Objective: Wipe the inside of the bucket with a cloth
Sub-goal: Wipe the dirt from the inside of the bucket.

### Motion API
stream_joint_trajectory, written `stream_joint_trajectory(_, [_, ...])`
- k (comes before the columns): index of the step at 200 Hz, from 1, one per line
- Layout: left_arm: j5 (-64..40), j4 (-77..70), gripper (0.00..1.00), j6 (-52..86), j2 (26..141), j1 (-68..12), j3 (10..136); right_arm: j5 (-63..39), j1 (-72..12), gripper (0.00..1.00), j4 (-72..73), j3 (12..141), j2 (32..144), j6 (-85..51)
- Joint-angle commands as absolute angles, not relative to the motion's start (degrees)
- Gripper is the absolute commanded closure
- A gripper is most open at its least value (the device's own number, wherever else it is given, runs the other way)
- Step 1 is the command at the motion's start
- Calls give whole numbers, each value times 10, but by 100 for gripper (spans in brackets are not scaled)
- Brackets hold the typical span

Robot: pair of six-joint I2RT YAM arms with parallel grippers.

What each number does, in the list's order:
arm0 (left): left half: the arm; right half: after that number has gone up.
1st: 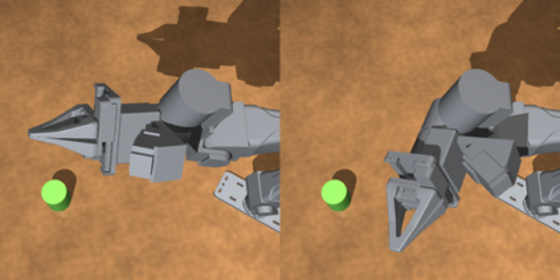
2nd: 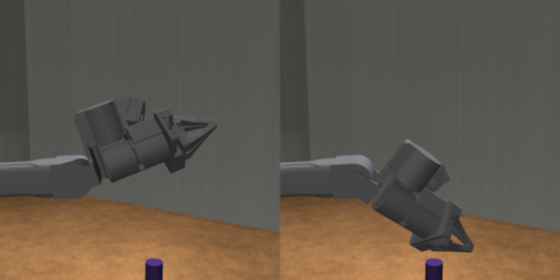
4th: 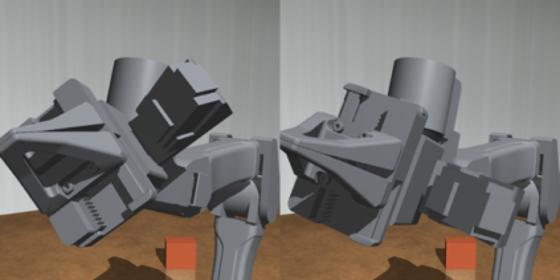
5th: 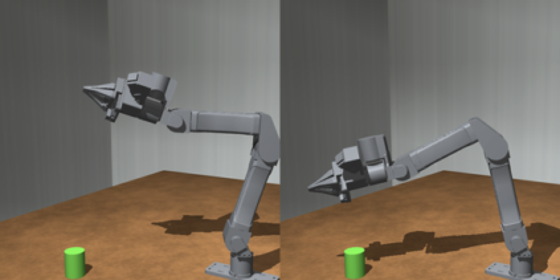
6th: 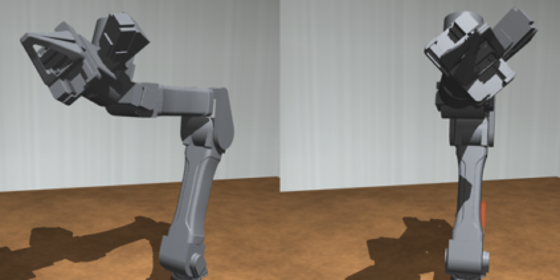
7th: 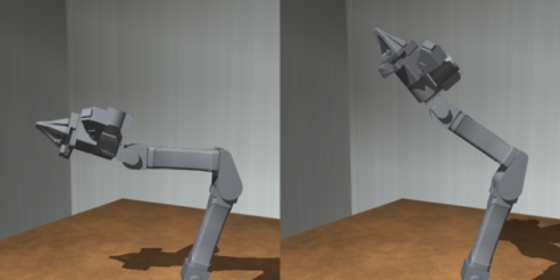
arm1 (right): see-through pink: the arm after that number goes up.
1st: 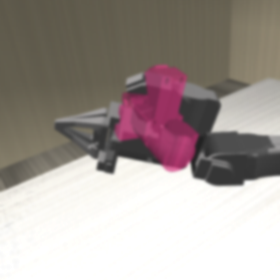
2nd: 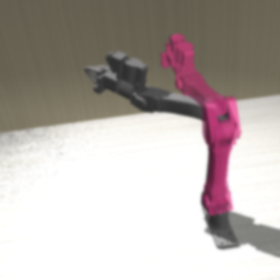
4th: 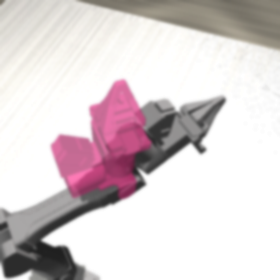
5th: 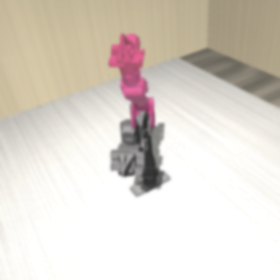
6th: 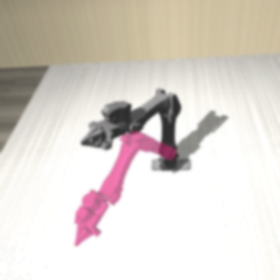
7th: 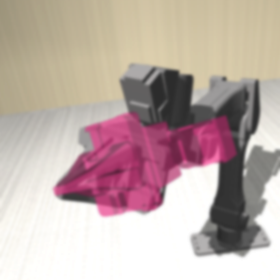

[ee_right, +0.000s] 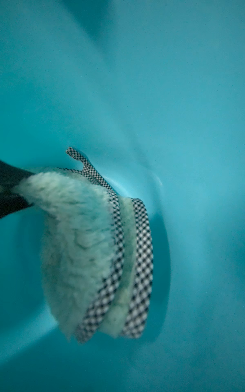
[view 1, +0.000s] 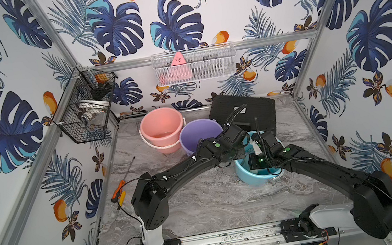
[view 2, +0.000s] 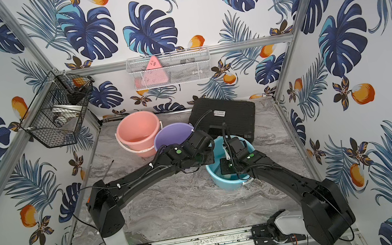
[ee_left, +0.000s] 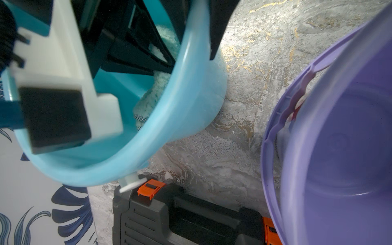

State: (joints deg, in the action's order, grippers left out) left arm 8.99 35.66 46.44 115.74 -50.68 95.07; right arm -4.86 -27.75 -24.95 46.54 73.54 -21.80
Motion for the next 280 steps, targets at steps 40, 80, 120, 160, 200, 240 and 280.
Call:
stream_joint_trajectory(40, [63, 310, 100, 469, 1166, -504, 947, 41, -278, 100, -293, 518, 824, -276])
stream_joint_trajectory(80, [31, 305, 100, 460, 1169, -504, 936, 56, -278, 100, -286, 580, 936, -303])
stream_joint_trajectory(120, [26, 308, 100, 447, 1167, -504, 930, -53, -285, 100, -260, 609, 1000, -283])
stream_joint_trajectory(160, [37, 311, 100, 443, 1172, -504, 939, -262, -289, 100, -186, 585, 1001, -238])
stream_joint_trajectory(200, [81, 329, 100, 442, 1164, -504, 940, -368, -297, 100, -188, 557, 936, -190])
stream_joint_trajectory(240, [137, 376, 100, 455, 1164, -505, 956, -409, -297, 100, -263, 565, 859, -143])
stream_joint_trajectory(280, [123, 387, 100, 469, 1150, -506, 958, -284, -297, 100, -304, 602, 860, -147])
